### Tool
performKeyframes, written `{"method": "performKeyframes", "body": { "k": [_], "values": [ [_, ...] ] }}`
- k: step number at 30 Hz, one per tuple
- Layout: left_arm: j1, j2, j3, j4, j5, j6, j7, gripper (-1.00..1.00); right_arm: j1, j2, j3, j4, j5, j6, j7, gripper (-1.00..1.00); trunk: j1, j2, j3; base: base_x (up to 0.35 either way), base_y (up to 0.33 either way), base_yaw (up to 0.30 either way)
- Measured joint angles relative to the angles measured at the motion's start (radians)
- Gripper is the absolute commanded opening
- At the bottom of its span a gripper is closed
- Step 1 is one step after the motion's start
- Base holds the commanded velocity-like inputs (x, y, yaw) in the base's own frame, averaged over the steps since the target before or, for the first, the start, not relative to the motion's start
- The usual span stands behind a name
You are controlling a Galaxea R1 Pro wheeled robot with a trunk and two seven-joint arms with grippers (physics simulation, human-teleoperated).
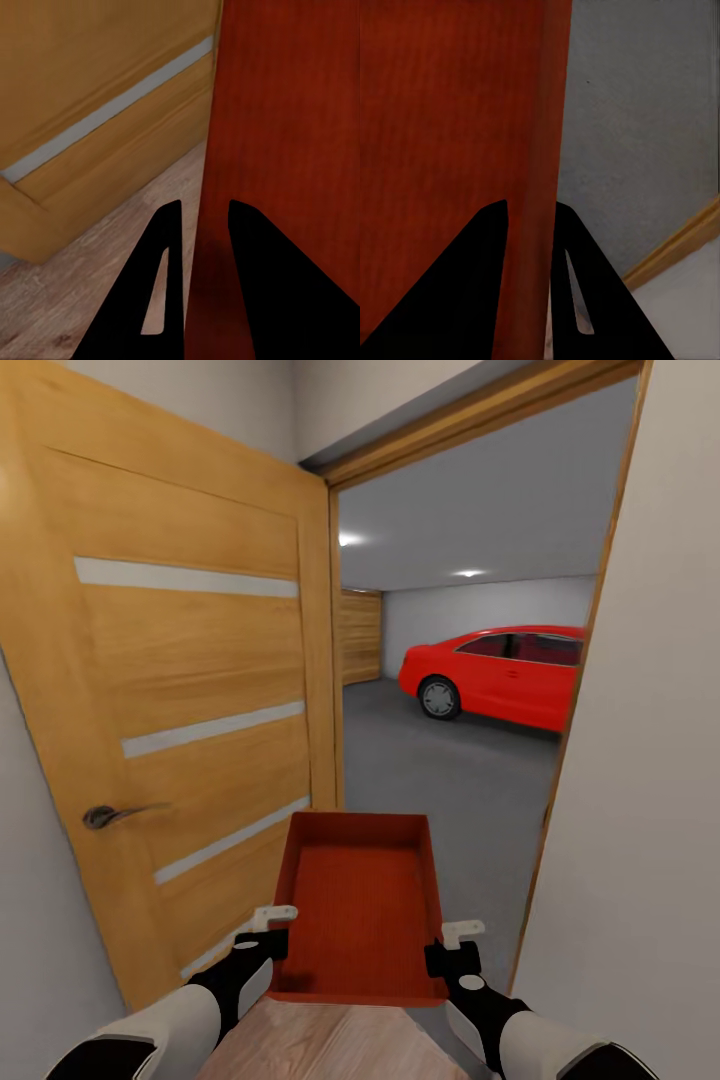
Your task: Move the two storage containers from the living room to the garage. In the garage, place one container on the floor and stack the other container on top of it (either order is fine).
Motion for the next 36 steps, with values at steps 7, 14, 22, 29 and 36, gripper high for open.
{"method": "performKeyframes", "body": {
  "k": [7,14,22,29,36],
  "values": [
    [0.0,0.001,0.009,0.001,-0.008,0.0,-0.005,-1.0,0.0,0.0,0.0,-0.001,0.0,0.001,0.0,-1.0,0.0,0.0,0.0,0.282,0.219,-0.279],
    [0.0,0.0,0.01,0.001,-0.009,0.0,-0.004,-1.0,0.0,0.0,-0.001,0.0,0.002,0.001,0.001,-1.0,0.0,0.0,0.0,0.289,0.208,-0.281],
    [0.0,0.001,0.01,0.001,-0.008,0.0,-0.005,-1.0,0.0,0.0,0.0,0.0,0.0,0.0,0.0,-1.0,0.0,0.0,0.0,0.29,0.201,-0.282],
    [0.0,0.001,0.008,0.0,-0.007,0.0,-0.005,-1.0,0.0,0.0,0.001,0.0,-0.001,0.0,0.0,-1.0,0.0,0.0,0.0,0.291,0.2,-0.282],
    [0.0,0.001,0.008,0.0,-0.008,0.0,-0.005,-1.0,0.0,0.0,0.0,0.0,0.0,0.0,0.001,-1.0,0.0,0.0,0.0,0.291,0.199,-0.183]
  ]
}}
